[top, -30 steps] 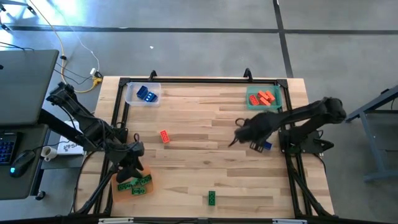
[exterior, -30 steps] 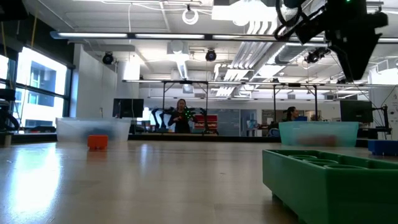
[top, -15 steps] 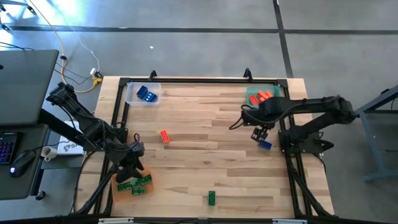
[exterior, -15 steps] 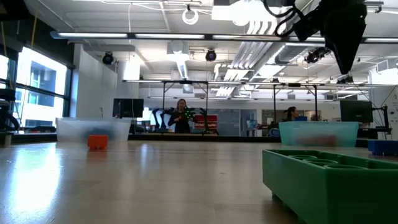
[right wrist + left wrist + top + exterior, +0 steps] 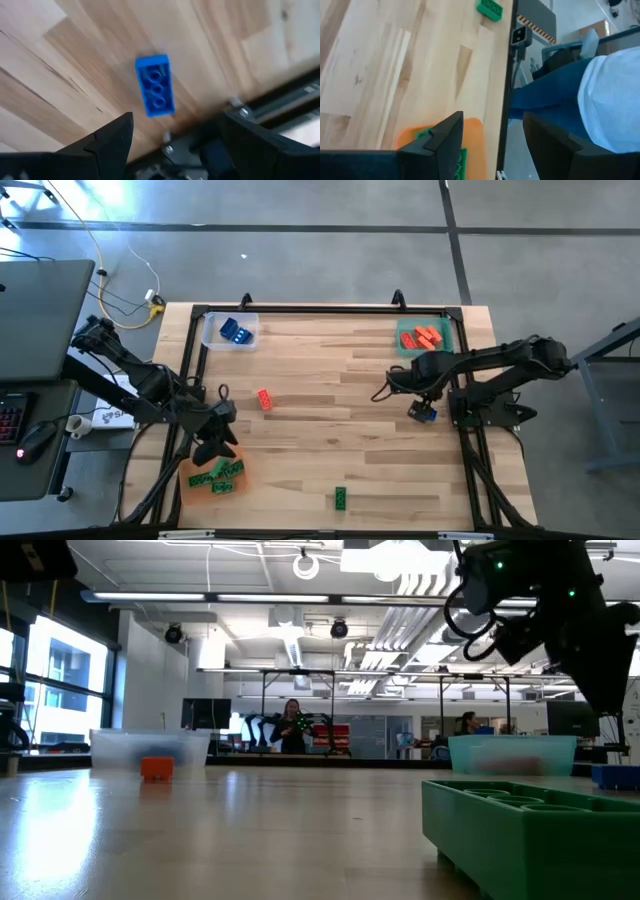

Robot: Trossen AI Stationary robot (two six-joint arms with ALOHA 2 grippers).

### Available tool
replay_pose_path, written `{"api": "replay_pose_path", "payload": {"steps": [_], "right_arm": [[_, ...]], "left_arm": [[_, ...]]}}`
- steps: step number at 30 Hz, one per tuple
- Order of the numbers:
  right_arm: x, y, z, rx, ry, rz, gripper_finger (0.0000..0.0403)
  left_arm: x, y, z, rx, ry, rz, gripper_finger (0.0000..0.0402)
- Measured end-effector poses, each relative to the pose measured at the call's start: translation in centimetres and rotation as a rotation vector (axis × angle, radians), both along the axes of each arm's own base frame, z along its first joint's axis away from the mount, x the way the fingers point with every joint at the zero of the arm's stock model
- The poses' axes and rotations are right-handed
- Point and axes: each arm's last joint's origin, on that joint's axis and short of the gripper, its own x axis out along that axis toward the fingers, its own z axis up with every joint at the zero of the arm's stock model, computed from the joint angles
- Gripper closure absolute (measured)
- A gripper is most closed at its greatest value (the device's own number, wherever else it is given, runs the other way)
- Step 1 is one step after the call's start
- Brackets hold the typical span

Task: Sort & place blocks by color
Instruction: Put the blue game piece into the transparent bin

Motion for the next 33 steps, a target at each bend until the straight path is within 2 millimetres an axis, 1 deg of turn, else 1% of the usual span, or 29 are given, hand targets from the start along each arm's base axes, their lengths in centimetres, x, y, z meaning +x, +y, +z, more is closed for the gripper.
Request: {"api": "replay_pose_path", "payload": {"steps": [7, 12, 17, 20, 24, 26, 28, 33], "right_arm": [[-0.2, 0.3, -2.6, 0.075, -0.048, -0.013, 0.0119], [-1.3, 0.3, -4.4, 0.086, 0.001, -0.034, 0.0119], [-2.3, 0.4, -6.5, 0.132, -0.002, -0.057, 0.0119], [-2.6, 0.5, -7.4, 0.133, -0.012, -0.081, 0.0119], [-2.9, 0.5, -8.0, 0.131, -0.013, -0.092, 0.0125], [-3.0, 0.5, -8.1, 0.134, -0.012, -0.098, 0.0141], [-3.0, 0.5, -8.2, 0.14, -0.02, -0.099, 0.0172], [-2.5, 0.5, -8.3, 0.144, -0.074, -0.089, 0.0285]], "left_arm": [[0.1, 0.8, 0.3, 0.002, -0.021, 0.034, 0.0209], [0.1, 1.2, 0.4, -0.002, -0.03, 0.056, 0.0209], [0.3, 1.7, 0.4, 0.02, -0.04, 0.064, 0.0209], [0.5, 2.2, 0.4, 0.051, -0.053, 0.084, 0.0209], [0.8, 3.0, 0.4, 0.08, -0.062, 0.152, 0.0209], [0.9, 3.5, 0.4, 0.103, -0.069, 0.192, 0.0209], [1.1, 4.0, 0.4, 0.133, -0.084, 0.232, 0.0209], [1.7, 5.0, 1.0, 0.237, -0.177, 0.333, 0.0209]]}}
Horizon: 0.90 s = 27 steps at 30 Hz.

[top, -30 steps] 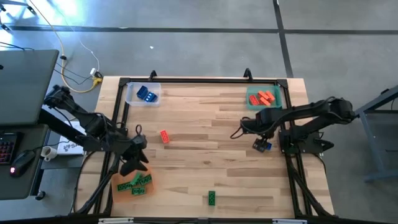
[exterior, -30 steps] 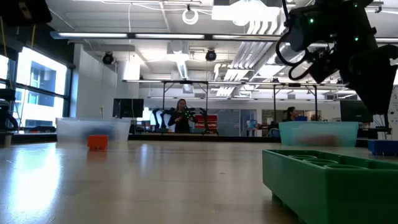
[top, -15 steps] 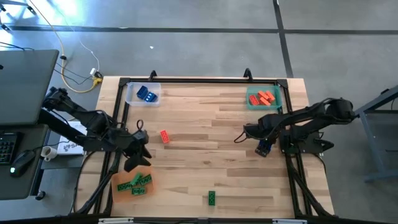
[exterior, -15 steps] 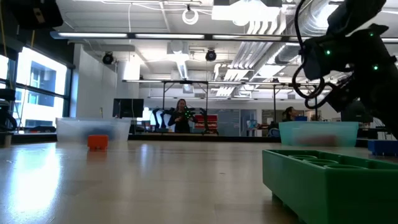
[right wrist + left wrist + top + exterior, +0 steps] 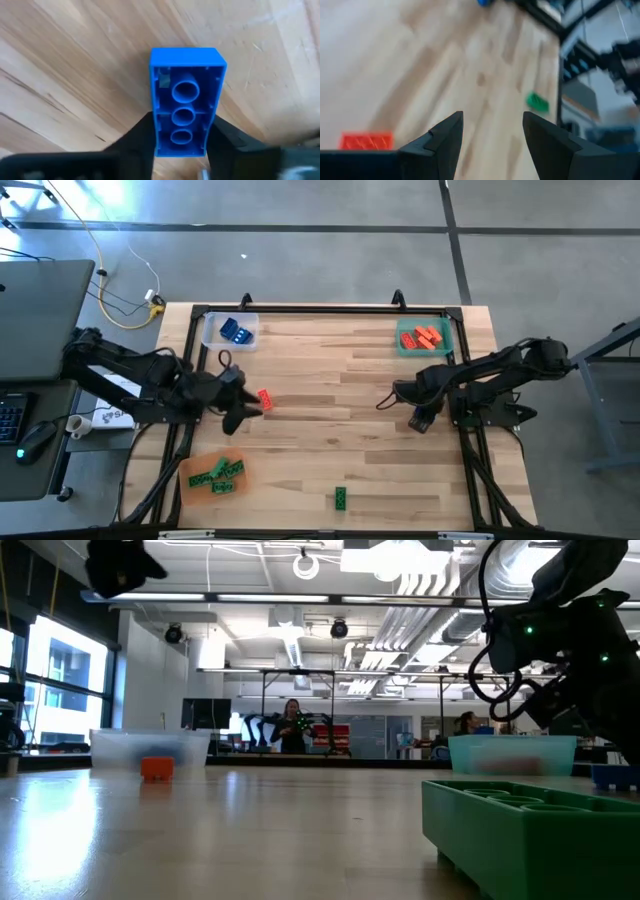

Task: Sort & place blocks by color
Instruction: Put the blue game piece into the transparent bin

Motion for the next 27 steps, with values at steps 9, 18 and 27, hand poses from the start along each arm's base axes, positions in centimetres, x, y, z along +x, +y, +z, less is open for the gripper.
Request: {"api": "replay_pose_path", "payload": {"steps": [9, 18, 27], "right_arm": [[1.1, 0.0, 0.6, -0.003, -0.077, 0.016, 0.0301], [5.7, -1.2, 4.0, -0.041, -0.407, 0.02, 0.0301], [9.9, -3.9, 10.0, -0.135, -0.768, 0.079, 0.0301]], "left_arm": [[1.0, 1.4, 1.4, 0.173, -0.167, 0.16, 0.0209], [1.5, 2.7, 2.5, 0.279, -0.26, 0.225, 0.0209], [2.1, 3.3, 2.6, 0.305, -0.273, 0.279, 0.0209]]}}
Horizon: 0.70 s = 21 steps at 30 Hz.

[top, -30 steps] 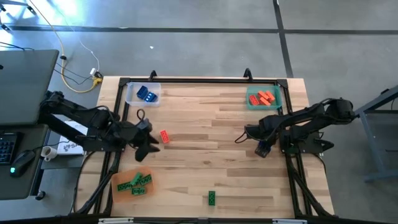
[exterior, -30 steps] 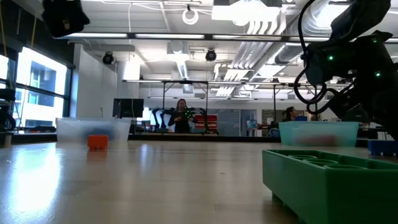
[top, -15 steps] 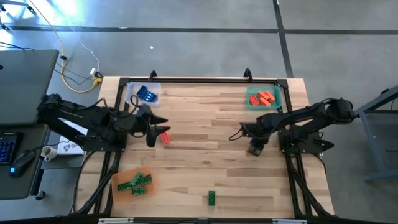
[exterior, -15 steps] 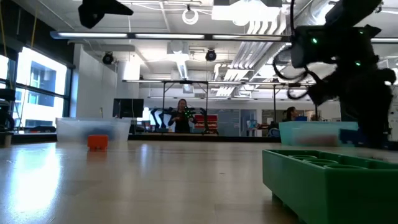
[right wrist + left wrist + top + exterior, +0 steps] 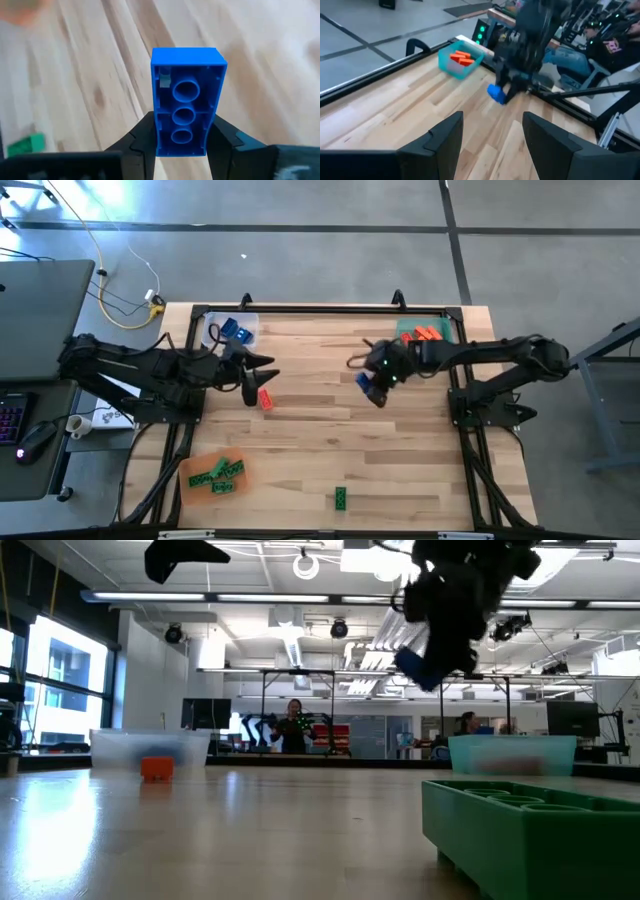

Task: Sort & place blocks by color
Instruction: Put the blue game piece into the transparent bin

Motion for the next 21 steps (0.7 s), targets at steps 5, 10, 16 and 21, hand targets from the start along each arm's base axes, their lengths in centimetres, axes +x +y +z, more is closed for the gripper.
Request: {"api": "replay_pose_path", "payload": {"steps": [5, 10, 16, 21], "right_arm": [[1.4, -1.5, 4.2, -0.103, -0.165, 0.052, 0.0301], [2.1, -2.2, 7.8, -0.196, -0.296, 0.104, 0.0301], [2.7, -2.4, 9.8, -0.243, -0.431, 0.165, 0.0301], [3.2, -2.3, 10.9, -0.235, -0.567, 0.243, 0.0301]], "left_arm": [[0.8, 0.0, -0.5, 0.006, 0.018, 0.014, 0.0209], [1.5, 0.0, -0.6, 0.007, 0.0, 0.029, 0.0209], [2.6, -0.1, -0.2, 0.028, -0.072, 0.009, 0.0209], [3.4, 0.1, 0.1, 0.083, -0.108, 0.006, 0.0209]]}}
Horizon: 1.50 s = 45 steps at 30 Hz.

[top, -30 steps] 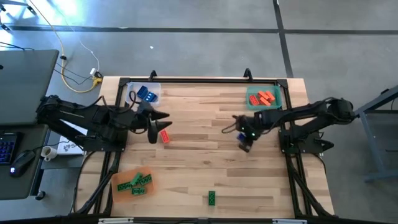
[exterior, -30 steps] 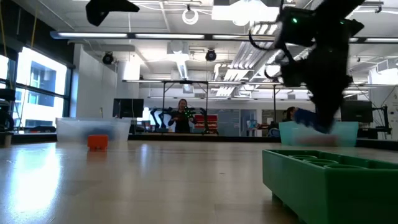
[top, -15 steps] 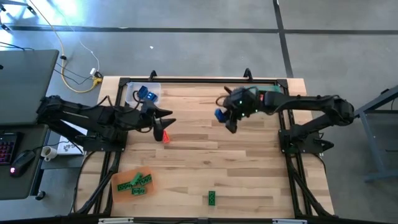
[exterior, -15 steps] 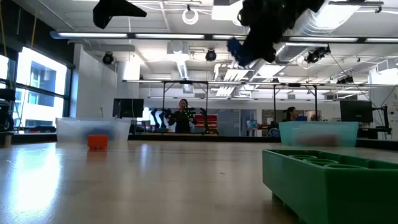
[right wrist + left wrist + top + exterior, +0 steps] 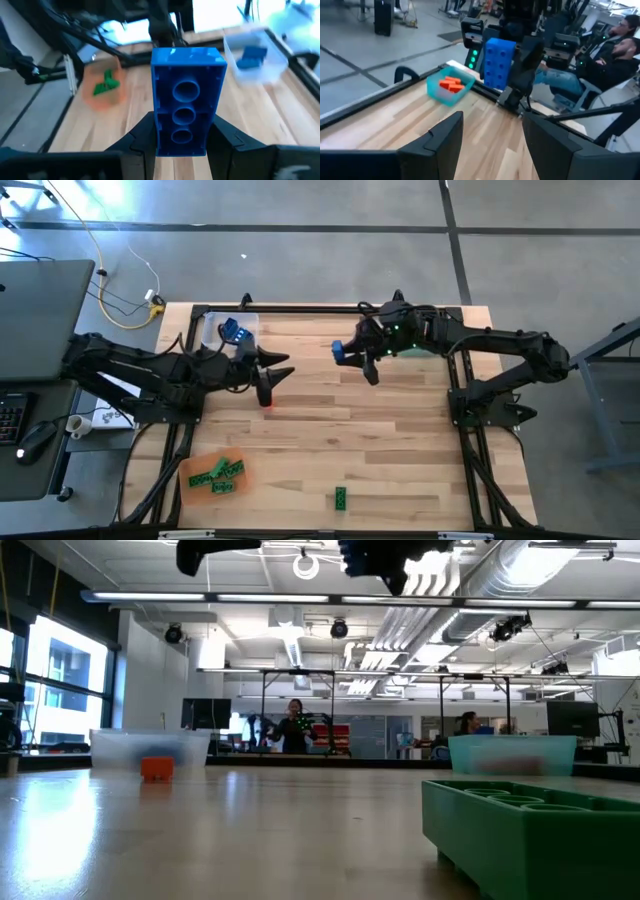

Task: Sort & place blocks by color
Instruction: Put the blue game piece into the transparent bin

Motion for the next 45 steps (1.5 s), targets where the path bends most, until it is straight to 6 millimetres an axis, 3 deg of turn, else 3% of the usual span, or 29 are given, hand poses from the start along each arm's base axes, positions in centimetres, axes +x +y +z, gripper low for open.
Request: {"api": "replay_pose_path", "payload": {"steps": [10, 15, 29, 45], "right_arm": [[0.7, 0.0, 2.4, -0.093, -0.269, 0.073, 0.0301], [1.2, 0.0, 3.0, -0.133, -0.363, 0.109, 0.0301], [4.9, -0.8, -0.6, -0.037, -0.329, 0.199, 0.0301], [5.9, -1.6, -2.0, 0.02, -0.303, 0.214, 0.0301]], "left_arm": [[1.4, 1.0, 0.5, 0.182, -0.03, 0.076, 0.0209], [1.7, 1.4, 0.9, 0.195, -0.08, 0.138, 0.0209], [2.1, 2.2, 1.1, 0.249, -0.108, -0.04, 0.0209], [2.0, 4.0, 1.1, 0.176, -0.145, -0.131, 0.0197]]}}
